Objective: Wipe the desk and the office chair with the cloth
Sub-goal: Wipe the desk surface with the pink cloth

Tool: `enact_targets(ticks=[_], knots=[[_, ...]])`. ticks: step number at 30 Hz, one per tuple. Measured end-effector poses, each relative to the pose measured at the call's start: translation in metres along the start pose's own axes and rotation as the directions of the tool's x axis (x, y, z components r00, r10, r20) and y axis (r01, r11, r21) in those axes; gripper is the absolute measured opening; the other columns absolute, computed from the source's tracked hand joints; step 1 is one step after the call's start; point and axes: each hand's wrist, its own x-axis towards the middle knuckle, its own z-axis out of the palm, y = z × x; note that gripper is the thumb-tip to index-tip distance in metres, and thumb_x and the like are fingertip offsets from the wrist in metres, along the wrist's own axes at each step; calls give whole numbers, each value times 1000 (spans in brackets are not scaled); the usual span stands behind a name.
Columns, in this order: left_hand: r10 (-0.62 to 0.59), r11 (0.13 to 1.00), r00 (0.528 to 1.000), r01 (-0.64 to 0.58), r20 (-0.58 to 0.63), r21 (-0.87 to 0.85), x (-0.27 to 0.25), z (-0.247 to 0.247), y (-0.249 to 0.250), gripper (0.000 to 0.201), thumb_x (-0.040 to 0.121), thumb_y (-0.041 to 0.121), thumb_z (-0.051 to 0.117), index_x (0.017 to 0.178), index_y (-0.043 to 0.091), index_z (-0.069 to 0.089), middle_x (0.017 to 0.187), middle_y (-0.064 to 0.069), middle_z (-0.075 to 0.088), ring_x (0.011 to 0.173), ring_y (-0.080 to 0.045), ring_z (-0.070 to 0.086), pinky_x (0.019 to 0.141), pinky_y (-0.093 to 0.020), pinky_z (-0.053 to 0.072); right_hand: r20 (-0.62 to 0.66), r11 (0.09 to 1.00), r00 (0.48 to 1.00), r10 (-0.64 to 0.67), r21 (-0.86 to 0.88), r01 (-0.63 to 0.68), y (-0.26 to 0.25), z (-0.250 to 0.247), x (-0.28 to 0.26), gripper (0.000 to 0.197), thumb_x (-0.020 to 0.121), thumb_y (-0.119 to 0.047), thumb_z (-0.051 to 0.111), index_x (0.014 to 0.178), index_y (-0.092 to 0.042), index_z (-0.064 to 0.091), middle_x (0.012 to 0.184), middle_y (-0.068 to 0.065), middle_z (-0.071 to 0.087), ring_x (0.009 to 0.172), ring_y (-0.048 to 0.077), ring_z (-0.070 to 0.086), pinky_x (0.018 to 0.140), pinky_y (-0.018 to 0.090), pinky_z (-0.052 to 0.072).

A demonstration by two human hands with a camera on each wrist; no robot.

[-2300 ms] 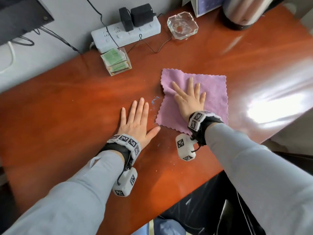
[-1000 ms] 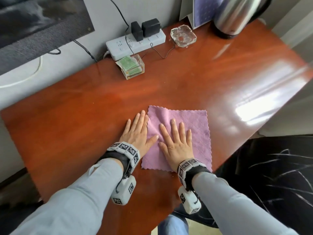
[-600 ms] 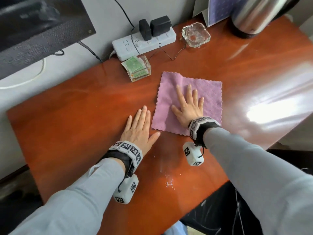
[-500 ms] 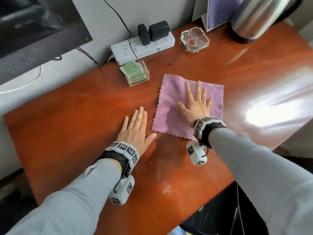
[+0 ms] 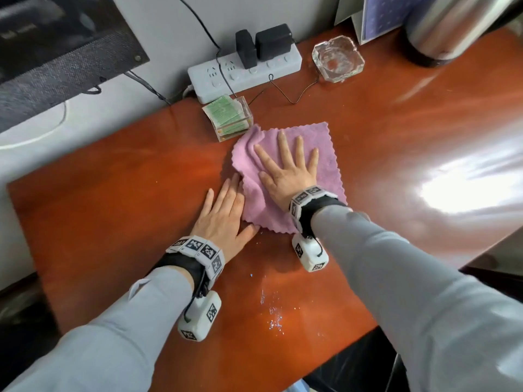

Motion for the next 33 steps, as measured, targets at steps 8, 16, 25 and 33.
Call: enact_targets(ticks=[8, 16, 25, 33], knots=[[32, 973, 989, -64, -147, -222, -38, -29, 8, 106, 82, 18, 65, 158, 10, -9, 162, -5, -27, 152, -18, -16, 125, -43, -1, 63, 999, 998, -30, 45, 27, -48, 31, -85, 62, 100, -47, 20, 151, -46, -16, 160, -4, -28, 146, 36, -26, 112, 67, -10], [154, 976, 984, -165, -85, -144, -46, -35, -4, 75, 96, 15, 46, 160, 15, 6, 167, -2, -8, 153, -15, -10, 125, -34, -6, -6, 994, 999, 46, 100, -45, -35, 31, -119, 65, 101, -49, 27, 155, -37, -8, 163, 0, -20, 149, 34, -18, 116, 63, -8], [161, 963, 987, -163, 31, 213, -47, 28, 9, 88, 97, 65, 20, 157, 11, -15, 164, -8, -20, 153, -23, -15, 124, -46, -1, 41, 998, 997, 66, 18, -66, -32, 52, -129, 70, 98, -60, 20, 153, -37, -17, 161, -2, -26, 148, 31, -21, 118, 59, -8], [205, 967, 973, -219, 110, 132, -100, 40, 17, 85, 95, 64, 13, 155, 13, -20, 162, -5, -27, 151, -21, -22, 124, -46, -8, 85, 993, 995, 60, 96, -69, -45, 66, -196, 69, 100, -56, 25, 152, -40, -17, 159, -2, -29, 148, 30, -23, 119, 57, -7]])
